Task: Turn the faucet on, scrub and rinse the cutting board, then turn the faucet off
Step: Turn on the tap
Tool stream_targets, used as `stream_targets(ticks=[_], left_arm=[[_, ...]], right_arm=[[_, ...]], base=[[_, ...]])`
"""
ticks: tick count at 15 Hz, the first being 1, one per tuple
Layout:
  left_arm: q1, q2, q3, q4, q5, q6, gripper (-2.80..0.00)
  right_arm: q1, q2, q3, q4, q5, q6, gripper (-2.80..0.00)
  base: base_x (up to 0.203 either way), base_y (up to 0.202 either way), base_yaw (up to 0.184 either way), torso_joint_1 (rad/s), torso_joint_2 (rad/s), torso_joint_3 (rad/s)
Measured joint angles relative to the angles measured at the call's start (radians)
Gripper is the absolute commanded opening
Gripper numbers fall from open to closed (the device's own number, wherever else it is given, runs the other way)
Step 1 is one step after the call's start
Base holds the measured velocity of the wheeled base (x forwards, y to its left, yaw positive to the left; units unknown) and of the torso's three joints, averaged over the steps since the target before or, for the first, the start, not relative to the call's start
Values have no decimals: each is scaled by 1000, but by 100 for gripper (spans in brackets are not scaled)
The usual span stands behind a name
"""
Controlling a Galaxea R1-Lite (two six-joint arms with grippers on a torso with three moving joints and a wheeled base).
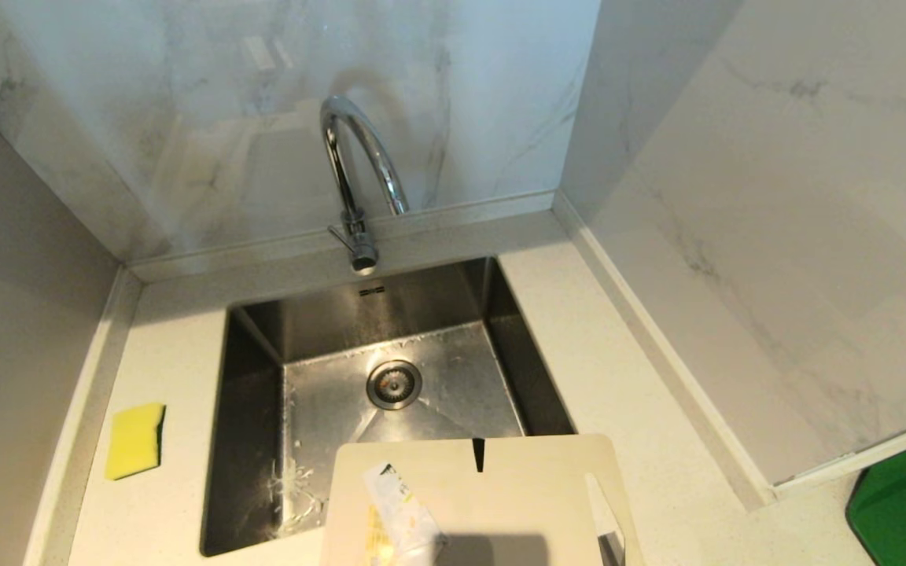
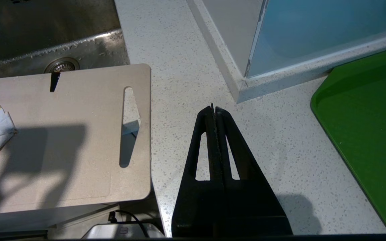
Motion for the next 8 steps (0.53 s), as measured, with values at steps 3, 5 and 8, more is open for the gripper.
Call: stream_targets(ticks=[3, 5, 8], left_arm=[[0, 0, 0, 5, 0, -1, -280], [0, 0, 0, 8, 0, -1, -280], [0, 5, -5, 19, 2, 0, -280]], right_arm=[[0, 0, 0, 0, 0, 0, -280], [0, 0, 0, 0, 0, -1, -280], [0, 0, 0, 0, 0, -1, -280]], base=[[0, 0, 0, 0, 0, 0], [0, 0, 0, 0, 0, 0], [0, 0, 0, 0, 0, 0]])
